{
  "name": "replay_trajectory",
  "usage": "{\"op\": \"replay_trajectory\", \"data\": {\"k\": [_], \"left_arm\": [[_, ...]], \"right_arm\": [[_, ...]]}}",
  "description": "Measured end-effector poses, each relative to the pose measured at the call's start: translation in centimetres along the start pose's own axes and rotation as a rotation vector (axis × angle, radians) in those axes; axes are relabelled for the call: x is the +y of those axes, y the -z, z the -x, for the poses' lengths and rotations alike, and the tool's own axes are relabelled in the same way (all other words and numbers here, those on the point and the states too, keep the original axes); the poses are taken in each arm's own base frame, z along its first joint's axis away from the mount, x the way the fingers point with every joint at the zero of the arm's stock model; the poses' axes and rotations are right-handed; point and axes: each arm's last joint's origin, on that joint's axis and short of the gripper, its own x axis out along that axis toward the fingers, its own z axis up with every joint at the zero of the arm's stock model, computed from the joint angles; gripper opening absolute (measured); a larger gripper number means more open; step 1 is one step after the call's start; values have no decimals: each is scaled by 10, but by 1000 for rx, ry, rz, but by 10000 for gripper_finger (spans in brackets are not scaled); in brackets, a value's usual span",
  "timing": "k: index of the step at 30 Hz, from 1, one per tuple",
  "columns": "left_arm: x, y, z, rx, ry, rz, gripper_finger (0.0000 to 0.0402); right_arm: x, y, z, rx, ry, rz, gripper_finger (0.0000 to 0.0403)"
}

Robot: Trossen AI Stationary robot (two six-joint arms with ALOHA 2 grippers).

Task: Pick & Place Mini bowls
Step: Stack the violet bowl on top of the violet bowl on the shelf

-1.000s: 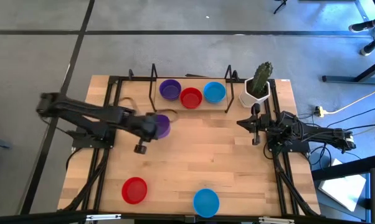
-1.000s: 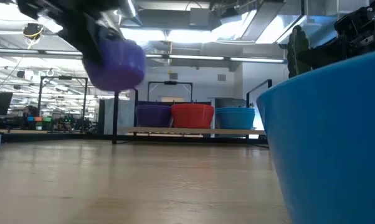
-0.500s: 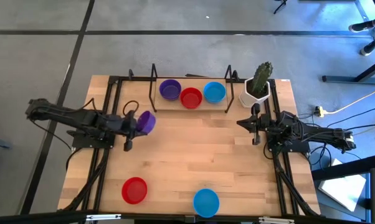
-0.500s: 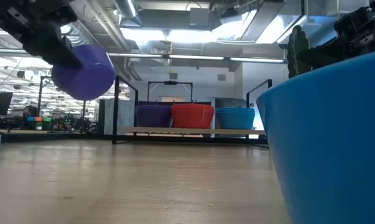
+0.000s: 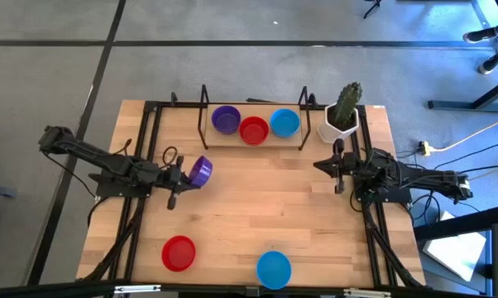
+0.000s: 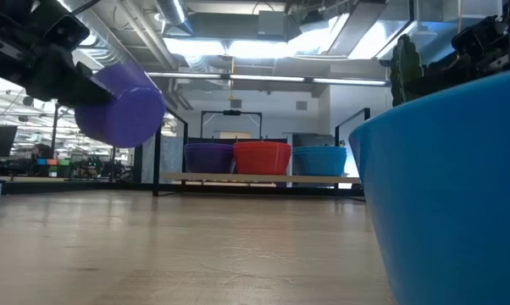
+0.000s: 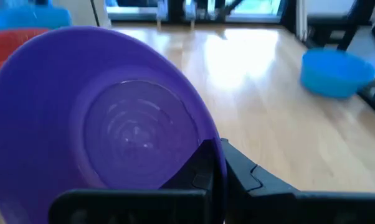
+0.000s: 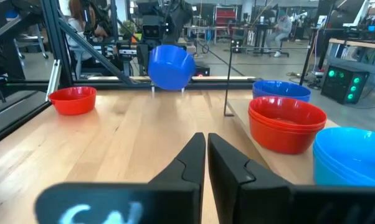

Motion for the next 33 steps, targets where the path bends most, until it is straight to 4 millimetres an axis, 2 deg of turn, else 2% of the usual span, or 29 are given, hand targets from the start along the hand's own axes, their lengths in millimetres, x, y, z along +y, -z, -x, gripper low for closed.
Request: {"op": "replay_trajectory", "data": {"k": [10, 18, 20, 23, 25, 28, 33], "left_arm": [[3, 10, 5, -53, -3, -52, 4], [4, 7, 8, -86, -4, -51, 4], [3, 2, 9, -146, 3, -37, 4], [1, -22, 15, -328, 16, -38, 4], [0, -43, 20, -370, 8, -55, 3], [3, -79, 28, -367, -117, -73, 3], [12, -150, 37, -282, -364, -135, 3]], "right_arm": [[0, 0, 0, -2, 0, 0, 21], [0, 0, 0, -2, 0, -17, 21], [0, 0, 0, -2, 0, -17, 21], [0, 0, 0, -4, 0, -17, 21], [0, -2, 0, -19, 0, -18, 21], [0, -4, 0, -42, 1, -19, 21], [0, -5, 0, -48, 1, -17, 21]]}}
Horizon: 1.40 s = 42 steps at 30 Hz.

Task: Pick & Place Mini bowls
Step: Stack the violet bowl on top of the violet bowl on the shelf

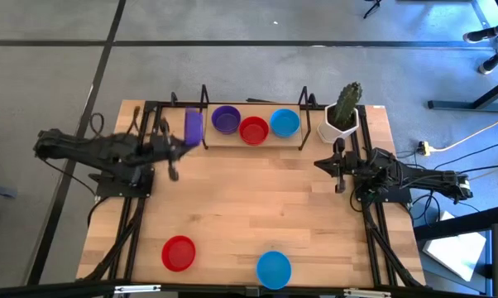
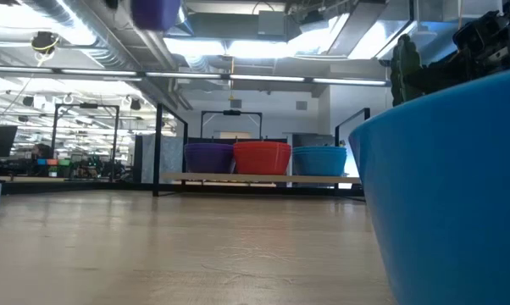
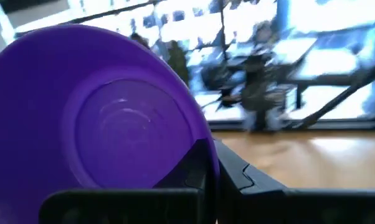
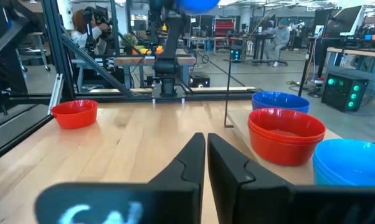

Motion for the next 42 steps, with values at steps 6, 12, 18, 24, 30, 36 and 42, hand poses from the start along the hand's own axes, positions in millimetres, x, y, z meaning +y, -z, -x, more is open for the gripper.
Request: {"op": "replay_trajectory", "data": {"k": [6, 12, 18, 24, 30, 36, 42], "left_arm": [[14, -53, -52, 233, -134, -132, 3], [43, -60, -125, 587, -214, -229, 3], [78, -35, -186, 861, -163, -189, 3], [112, 12, -224, 1080, -117, -100, 3], [132, 55, -239, 1212, -88, -31, 3], [136, 70, -244, 1262, -89, 2, 3], [127, 69, -246, 1260, -75, -3, 3]], "right_arm": [[0, 1, 0, 9, 0, 0, 21], [0, 5, 0, 48, 0, -2, 21], [0, 6, 0, 60, 0, -2, 21], [0, 6, 0, 60, -2, -2, 21], [0, 7, 0, 74, -3, -3, 21], [0, 8, 0, 83, -3, -3, 21], [0, 8, 0, 84, -3, -3, 21]]}}
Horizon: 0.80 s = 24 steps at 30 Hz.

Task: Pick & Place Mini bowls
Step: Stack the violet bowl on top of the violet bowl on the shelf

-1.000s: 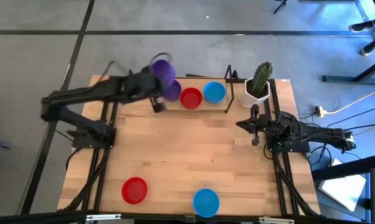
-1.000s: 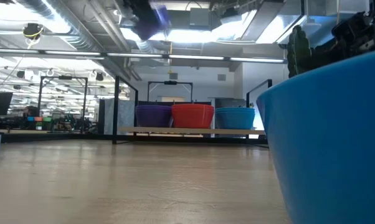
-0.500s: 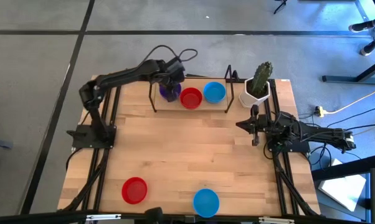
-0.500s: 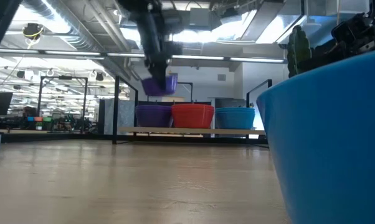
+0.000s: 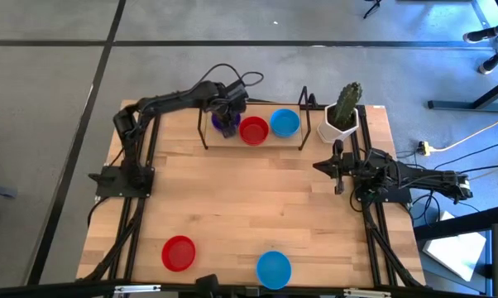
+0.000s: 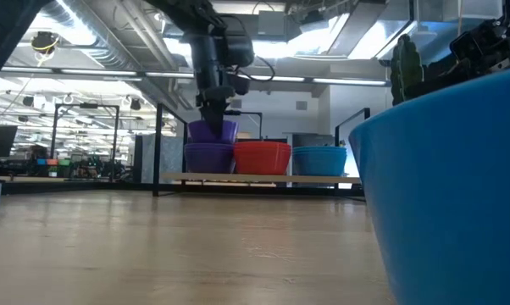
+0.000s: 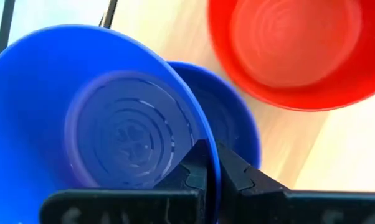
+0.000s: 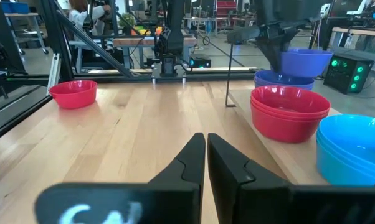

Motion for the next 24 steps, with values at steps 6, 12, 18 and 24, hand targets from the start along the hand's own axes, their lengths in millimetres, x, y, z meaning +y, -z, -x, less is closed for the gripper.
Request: {"op": "replay_trajectory", "data": {"k": [6, 12, 18, 24], "left_arm": [[-14, -2, 2, -1, 11, -29, 3], [-20, -1, 3, 16, 19, -12, 3], [-22, 11, -14, 79, 19, 27, 3], [-22, 15, -27, 60, 11, 14, 3]], "right_arm": [[0, 0, 0, 0, 0, -1, 21], [0, 0, 0, 0, 0, -1, 21], [0, 0, 0, 0, 0, 0, 21], [0, 0, 0, -1, 2, 22, 21]]}}
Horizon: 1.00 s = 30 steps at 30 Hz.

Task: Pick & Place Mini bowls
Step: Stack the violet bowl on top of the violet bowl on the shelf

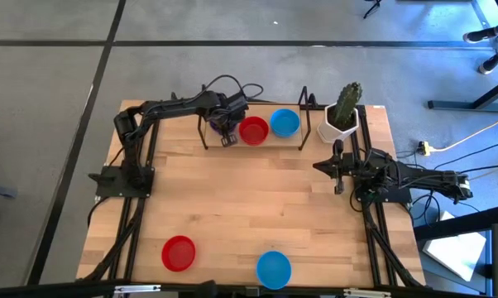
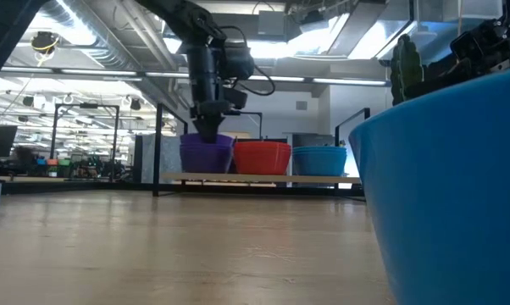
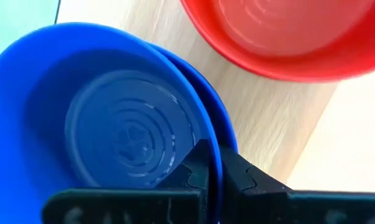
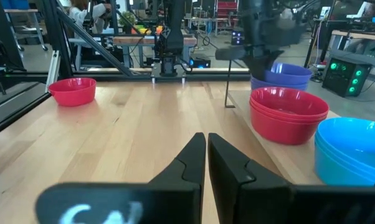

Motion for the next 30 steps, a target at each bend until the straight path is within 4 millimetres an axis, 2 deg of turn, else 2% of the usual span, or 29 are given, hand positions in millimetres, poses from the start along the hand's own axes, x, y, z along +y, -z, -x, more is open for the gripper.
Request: {"op": "replay_trajectory", "data": {"k": [9, 19, 30], "left_arm": [[0, 1, 0, 7, 2, -6, 13], [-8, -1, 2, 1, 5, -76, 87], [-5, -9, 17, -26, 2, -75, 155]], "right_arm": [[0, 0, 0, 0, 0, -17, 21], [0, 0, 0, 0, 0, -6, 21], [0, 0, 0, 0, 0, -3, 21]]}}
